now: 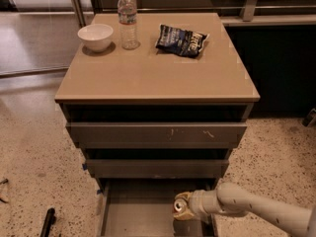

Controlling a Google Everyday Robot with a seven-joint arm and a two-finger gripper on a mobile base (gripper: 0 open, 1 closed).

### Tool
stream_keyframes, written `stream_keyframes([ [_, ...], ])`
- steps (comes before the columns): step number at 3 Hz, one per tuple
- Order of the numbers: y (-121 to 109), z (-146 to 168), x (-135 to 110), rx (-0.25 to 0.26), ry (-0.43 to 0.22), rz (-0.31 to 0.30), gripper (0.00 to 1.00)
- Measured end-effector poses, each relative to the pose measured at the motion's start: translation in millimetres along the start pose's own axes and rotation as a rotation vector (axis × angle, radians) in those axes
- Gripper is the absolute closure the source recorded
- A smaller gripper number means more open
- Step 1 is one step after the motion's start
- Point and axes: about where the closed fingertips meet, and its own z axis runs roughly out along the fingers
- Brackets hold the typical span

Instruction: Pick coke can from bottom drawer and place on counter

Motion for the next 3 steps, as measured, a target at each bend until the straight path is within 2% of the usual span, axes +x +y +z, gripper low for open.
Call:
stream_keyframes([
  [1, 28.5, -51.9, -64.7, 0.004, -0.021, 0.017, 1.0],
  [2, 34.0, -72.0, -81.0, 0.004, 0.011, -0.037, 1.0],
  [3, 33.8, -72.1, -81.1, 0.004, 0.011, -0.036, 1.0],
])
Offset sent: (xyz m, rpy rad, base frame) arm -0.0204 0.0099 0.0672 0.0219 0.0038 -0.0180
